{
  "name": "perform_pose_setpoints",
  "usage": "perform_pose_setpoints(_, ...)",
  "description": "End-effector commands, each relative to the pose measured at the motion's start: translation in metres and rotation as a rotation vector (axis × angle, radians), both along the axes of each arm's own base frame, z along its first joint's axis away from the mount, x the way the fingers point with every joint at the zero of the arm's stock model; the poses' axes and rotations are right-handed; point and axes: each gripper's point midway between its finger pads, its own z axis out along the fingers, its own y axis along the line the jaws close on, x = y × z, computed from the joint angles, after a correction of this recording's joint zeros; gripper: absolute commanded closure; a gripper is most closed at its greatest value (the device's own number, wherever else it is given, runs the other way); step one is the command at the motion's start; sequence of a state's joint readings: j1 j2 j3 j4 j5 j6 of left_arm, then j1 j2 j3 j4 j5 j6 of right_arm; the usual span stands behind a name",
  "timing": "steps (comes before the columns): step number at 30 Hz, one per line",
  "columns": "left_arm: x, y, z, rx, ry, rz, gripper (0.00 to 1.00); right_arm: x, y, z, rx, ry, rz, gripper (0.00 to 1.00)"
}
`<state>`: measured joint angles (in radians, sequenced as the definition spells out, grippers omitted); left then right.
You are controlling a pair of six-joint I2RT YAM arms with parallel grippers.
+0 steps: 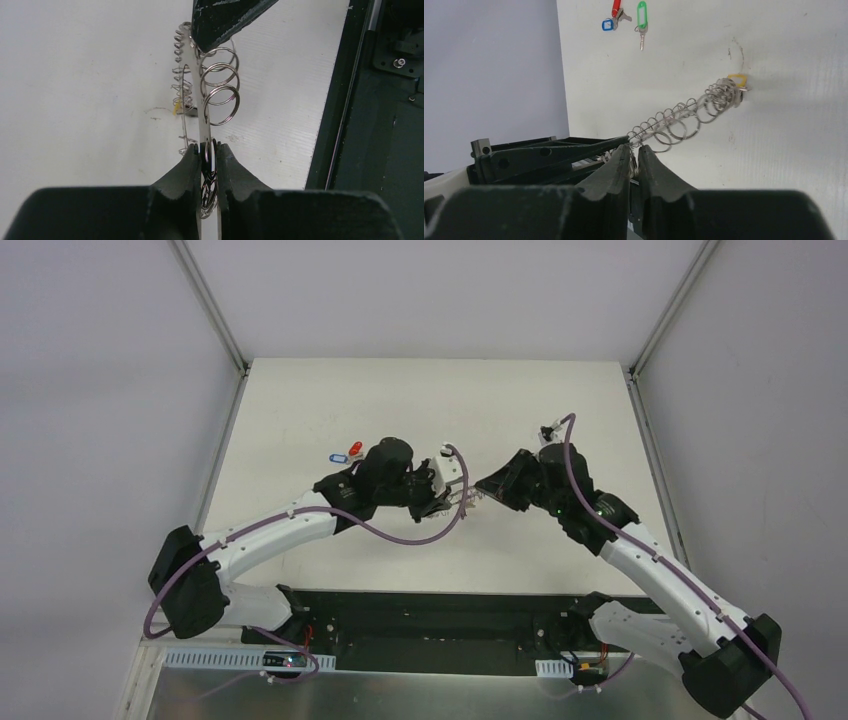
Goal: Remove the keys from the keyring
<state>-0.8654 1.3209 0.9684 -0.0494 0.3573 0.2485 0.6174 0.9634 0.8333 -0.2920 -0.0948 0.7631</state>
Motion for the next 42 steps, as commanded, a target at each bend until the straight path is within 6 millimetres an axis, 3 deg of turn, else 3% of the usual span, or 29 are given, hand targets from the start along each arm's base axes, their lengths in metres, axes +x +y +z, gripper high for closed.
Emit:
perform_pose_setpoints(1, 0.010, 0.012, 0.042, -0.066, -0.112, 0.064, 1.00, 0.002, -0.005, 0.025, 0.010, -0.059, -0.015, 0.75)
perform_pose_setpoints(4, 0.010, 0.017, 0.051, -0.080, -0.133, 0.084, 1.00, 0.004, -0.008, 0.028, -0.011, -0.081, -0.021, 0.69)
perform_pose_setpoints(7, 0.008, 0.021, 0.059, -0.101, -0.140, 0.098, 1.00, 0.003, -0.015, 0.033, -0.048, -0.110, -0.022, 0.68)
perform_pose_setpoints(9, 0.006, 0.023, 0.063, -0.114, -0.141, 0.103, 1.00, 0.000, -0.022, 0.036, -0.084, -0.125, -0.021, 0.60)
perform_pose_setpoints(13, 0.003, 0.025, 0.068, -0.138, -0.126, 0.108, 1.00, -0.001, -0.046, 0.035, -0.180, -0.208, -0.056, 0.34)
perform_pose_setpoints(17, 0.001, 0.028, 0.081, -0.195, -0.087, 0.124, 1.00, -0.006, -0.053, 0.025, -0.193, -0.353, -0.024, 0.17)
perform_pose_setpoints(21, 0.002, 0.031, 0.093, -0.249, -0.054, 0.125, 1.00, -0.013, -0.035, 0.020, -0.155, -0.536, 0.123, 0.19)
perform_pose_setpoints(26, -0.006, 0.025, 0.102, -0.300, 0.000, 0.074, 1.00, -0.014, -0.033, 0.039, -0.190, -0.732, 0.187, 0.17)
perform_pose_setpoints(34, -0.035, 0.012, 0.113, -0.381, 0.048, -0.142, 1.00, -0.034, -0.012, 0.053, -0.187, -0.785, 0.403, 0.20)
perform_pose_setpoints(42, -0.066, 0.006, 0.130, -0.450, 0.145, -0.314, 1.00, -0.052, -0.005, 0.061, -0.167, -0.847, 0.521, 0.21)
